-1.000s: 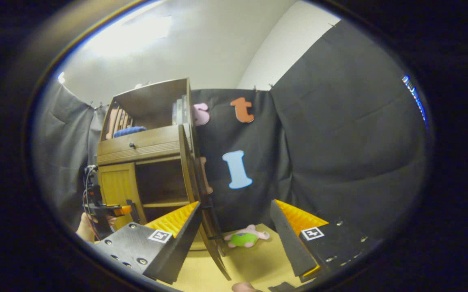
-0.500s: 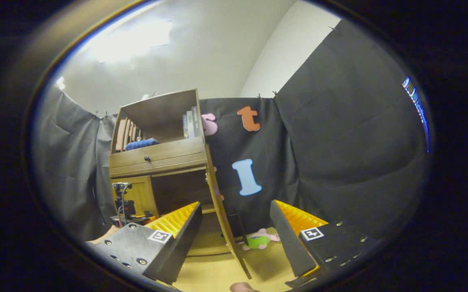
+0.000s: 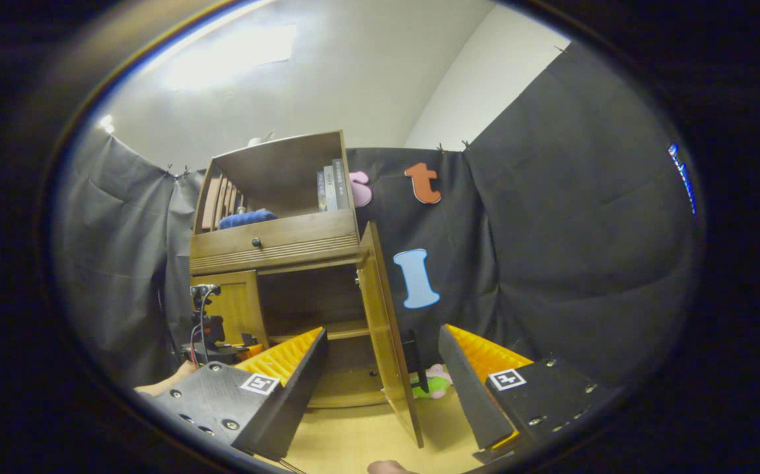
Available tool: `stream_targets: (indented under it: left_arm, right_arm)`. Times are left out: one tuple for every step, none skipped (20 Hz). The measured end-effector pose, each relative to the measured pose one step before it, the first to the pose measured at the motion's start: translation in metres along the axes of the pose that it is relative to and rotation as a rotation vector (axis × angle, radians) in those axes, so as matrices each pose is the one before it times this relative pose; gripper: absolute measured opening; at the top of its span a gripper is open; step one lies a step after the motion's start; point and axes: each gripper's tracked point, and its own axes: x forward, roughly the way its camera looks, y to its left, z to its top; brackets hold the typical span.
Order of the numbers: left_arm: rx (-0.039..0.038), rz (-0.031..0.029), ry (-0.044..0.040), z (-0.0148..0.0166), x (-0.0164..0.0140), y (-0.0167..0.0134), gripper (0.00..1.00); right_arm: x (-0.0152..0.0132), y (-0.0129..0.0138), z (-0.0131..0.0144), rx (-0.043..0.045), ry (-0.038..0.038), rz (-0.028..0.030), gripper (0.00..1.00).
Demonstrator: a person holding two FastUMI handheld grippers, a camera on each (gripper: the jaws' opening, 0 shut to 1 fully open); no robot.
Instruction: Open the right door of the double-door shoe cabinet with the right hand, and open the left door with the left hand.
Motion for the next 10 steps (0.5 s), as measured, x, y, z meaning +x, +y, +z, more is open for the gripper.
stream_targets:
  left_arm:
    - [0.01185, 0.00501, 0.00018, -0.00090, -0.00013, 0.00116, 0.32]
    - [0.01643, 0.00131, -0.00585, 0.00197, 0.00021, 0.00040, 0.32]
    - [0.01204, -0.00046, 0.00176, -0.00204, -0.00166, -0.00098, 0.32]
    - [0.00039, -0.00257, -0.00415, 0.00150, 0.00010, -0.00034, 0.31]
    - [-0.00367, -0.00435, 0.00235, -0.00156, 0.00077, -0.00040, 0.32]
    - [-0.00740, -0.00439, 0.00200, 0.00036, -0.00169, -0.00034, 0.31]
    - [-0.00761, -0.00303, 0.00024, 0.00090, -0.00041, -0.00007, 0.31]
    - [-0.00203, -0.00161, 0.00198, 0.00169, -0.00079, 0.00003, 0.31]
    - [-0.00016, -0.00100, 0.00032, 0.00033, 0.00042, 0.00023, 0.31]
    - [-0.00151, -0.00052, 0.00021, 0.00126, -0.00096, 0.00024, 0.31]
  right_arm:
    - [-0.00041, 0.00547, 0.00027, -0.00435, 0.00213, 0.00312, 0.96]
    - [-0.00029, 0.00431, -0.00009, -0.00082, 0.00275, 0.00244, 0.96]
    - [0.00053, 0.00420, 0.00000, 0.00064, 0.00194, 0.00257, 0.96]
    - [-0.00059, 0.00353, 0.00049, -0.00175, 0.00100, 0.00467, 1.00]
    - [0.00079, 0.00374, -0.00059, -0.00463, -0.00085, 0.00379, 0.99]
    - [0.00165, 0.00228, 0.00014, -0.00483, -0.00018, -0.00005, 0.99]
    - [0.00185, 0.00227, -0.00123, -0.00450, 0.00265, -0.00052, 0.99]
    - [0.00131, 0.00238, -0.00125, -0.00236, 0.00378, 0.00163, 0.96]
    - [-0.00052, 0.00288, -0.00133, 0.00066, 0.00472, 0.00437, 0.96]
    - [0.00034, 0.00322, -0.00160, 0.00107, 0.00566, 0.00495, 0.96]
